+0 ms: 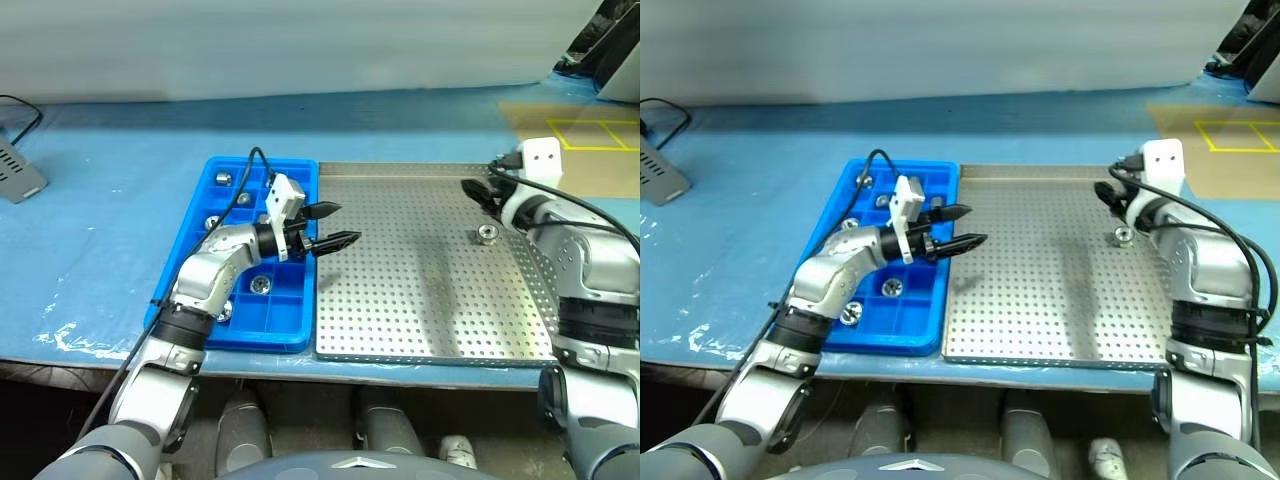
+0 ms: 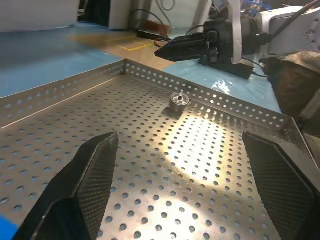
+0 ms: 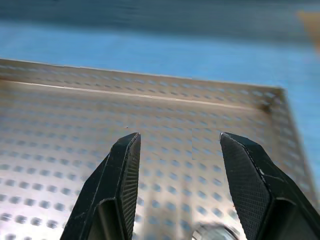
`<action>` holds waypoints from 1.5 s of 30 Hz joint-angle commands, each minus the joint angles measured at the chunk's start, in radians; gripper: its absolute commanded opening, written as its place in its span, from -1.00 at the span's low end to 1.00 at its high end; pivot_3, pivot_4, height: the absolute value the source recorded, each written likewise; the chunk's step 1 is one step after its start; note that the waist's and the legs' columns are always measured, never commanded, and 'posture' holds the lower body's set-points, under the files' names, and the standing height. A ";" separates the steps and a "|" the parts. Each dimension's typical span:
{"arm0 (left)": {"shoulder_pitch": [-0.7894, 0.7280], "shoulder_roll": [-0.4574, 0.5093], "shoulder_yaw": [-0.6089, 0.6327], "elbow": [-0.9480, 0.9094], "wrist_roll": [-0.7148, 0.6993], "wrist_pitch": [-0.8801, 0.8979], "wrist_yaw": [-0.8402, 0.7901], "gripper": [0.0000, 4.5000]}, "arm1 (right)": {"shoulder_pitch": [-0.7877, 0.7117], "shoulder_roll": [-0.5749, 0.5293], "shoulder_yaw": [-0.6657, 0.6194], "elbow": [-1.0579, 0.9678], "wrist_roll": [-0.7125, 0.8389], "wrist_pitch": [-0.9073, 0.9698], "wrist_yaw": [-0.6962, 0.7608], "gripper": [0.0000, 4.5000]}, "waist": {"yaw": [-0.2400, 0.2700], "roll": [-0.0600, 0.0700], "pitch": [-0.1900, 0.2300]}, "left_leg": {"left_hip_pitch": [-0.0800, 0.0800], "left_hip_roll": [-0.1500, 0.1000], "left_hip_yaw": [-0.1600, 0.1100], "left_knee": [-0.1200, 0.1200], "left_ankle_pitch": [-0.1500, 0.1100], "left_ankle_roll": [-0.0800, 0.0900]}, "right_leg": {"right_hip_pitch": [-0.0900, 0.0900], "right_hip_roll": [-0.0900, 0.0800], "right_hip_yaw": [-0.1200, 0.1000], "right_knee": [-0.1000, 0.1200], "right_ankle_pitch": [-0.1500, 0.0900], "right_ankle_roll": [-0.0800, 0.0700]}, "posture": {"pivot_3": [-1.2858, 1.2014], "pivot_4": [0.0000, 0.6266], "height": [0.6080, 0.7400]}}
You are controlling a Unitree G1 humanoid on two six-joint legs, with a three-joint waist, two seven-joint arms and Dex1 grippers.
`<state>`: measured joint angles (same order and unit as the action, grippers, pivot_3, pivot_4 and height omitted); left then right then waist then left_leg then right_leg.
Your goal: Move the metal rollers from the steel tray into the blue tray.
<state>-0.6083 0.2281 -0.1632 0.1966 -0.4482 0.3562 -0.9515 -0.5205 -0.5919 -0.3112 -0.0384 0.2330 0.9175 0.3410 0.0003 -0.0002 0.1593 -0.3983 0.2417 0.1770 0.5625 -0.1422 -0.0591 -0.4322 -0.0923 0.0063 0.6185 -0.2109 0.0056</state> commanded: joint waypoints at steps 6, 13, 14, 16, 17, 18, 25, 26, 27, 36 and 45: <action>-0.052 -0.021 0.016 0.052 0.013 -0.037 -0.065 0.86 | 0.033 0.062 -0.103 -0.042 0.024 0.096 -0.115 0.16 | -0.038 0.000 0.000 | 0.005 0.000 0.003 0.001 -0.003 0.005 | 0.003 0.000 0.002 0.000 0.000 0.000 | -0.33 -0.52 1.00; -0.030 -0.004 0.028 0.030 0.020 -0.031 -0.061 0.86 | -0.027 0.102 -0.136 0.094 0.038 0.076 -0.152 0.30 | -0.040 0.000 0.000 | 0.005 0.000 0.003 0.001 -0.004 0.007 | 0.003 0.000 0.002 -0.001 0.001 -0.001 | -0.30 -0.52 1.00; -0.026 -0.002 0.031 0.022 0.018 -0.029 -0.058 0.86 | -0.038 0.103 -0.137 0.118 0.035 0.063 -0.160 0.39 | -0.040 0.000 0.000 | 0.005 0.000 0.003 0.001 -0.004 0.007 | 0.003 0.000 0.002 -0.001 0.001 -0.001 | -0.29 -0.52 1.00; -0.021 0.003 0.034 0.014 0.018 -0.027 -0.053 0.86 | -0.057 0.105 -0.134 0.161 0.030 0.036 -0.171 0.67 | -0.039 0.000 0.000 | 0.004 0.000 0.004 0.001 -0.004 0.007 | 0.003 0.000 0.002 -0.002 0.001 -0.001 | -0.28 -0.52 1.00; -0.017 0.006 0.035 0.010 0.019 -0.026 -0.051 0.86 | -0.068 0.108 -0.136 0.183 0.031 0.025 -0.178 0.79 | -0.039 0.000 0.000 | 0.004 0.000 0.004 0.001 -0.005 0.007 | 0.003 0.000 0.002 -0.002 0.001 -0.001 | -0.28 -0.52 1.00; -0.014 0.009 0.036 0.006 0.019 -0.025 -0.049 0.86 | -0.079 0.112 -0.137 0.205 0.034 0.017 -0.181 0.93 | -0.039 0.000 0.000 | 0.004 0.000 0.004 0.001 -0.005 0.008 | 0.003 0.000 0.002 -0.002 0.001 -0.001 | -0.27 -0.52 1.00; 0.007 0.024 0.046 -0.027 0.019 -0.015 -0.031 0.86 | -0.127 0.140 -0.124 0.365 0.046 -0.037 -0.187 0.99 | -0.032 0.000 0.000 | 0.004 0.000 0.004 0.000 -0.005 0.008 | 0.003 0.000 0.002 -0.004 0.001 -0.001 | -0.24 -0.52 1.00; 0.008 0.026 0.048 -0.031 0.018 -0.014 -0.028 0.86 | -0.131 0.142 -0.120 0.389 0.043 -0.045 -0.188 0.99 | -0.031 0.000 0.000 | 0.004 0.000 0.004 0.000 -0.005 0.008 | 0.003 0.000 0.002 -0.004 0.001 -0.001 | -0.23 -0.52 1.00; 0.009 0.028 0.050 -0.034 0.019 -0.013 -0.026 0.86 | -0.133 0.143 -0.114 0.412 0.041 -0.053 -0.185 0.99 | -0.030 0.000 0.000 | 0.004 0.000 0.004 0.000 -0.005 0.008 | 0.003 0.000 0.002 -0.004 0.001 -0.001 | -0.23 -0.52 1.00; 0.061 0.086 0.100 -0.110 0.022 0.001 0.027 0.86 | -0.176 0.189 -0.006 0.368 0.052 -0.124 -0.101 -0.20 | -0.025 0.000 0.000 | 0.005 0.000 0.004 0.000 -0.005 0.008 | 0.004 0.000 0.001 -0.004 0.001 -0.001 | -0.14 -0.52 1.00; 0.194 0.206 0.265 -0.260 0.008 0.015 0.157 0.86 | -0.345 0.331 0.160 0.255 0.202 -0.206 0.226 -0.21 | 0.002 0.002 0.001 | 0.002 0.002 0.004 -0.004 -0.005 0.007 | -0.001 0.000 -0.002 -0.005 0.001 -0.002 | 0.06 -0.52 1.00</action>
<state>-0.4373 0.4105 0.0422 0.0095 -0.4239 0.3714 -0.8255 -0.8495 -0.2747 -0.1902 0.2869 0.3652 0.7250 0.4530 0.0027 0.0017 0.1603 -0.3960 0.2436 0.1805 0.5566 -0.1466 -0.0525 -0.4333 -0.0923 0.0035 0.6125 -0.2097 0.0035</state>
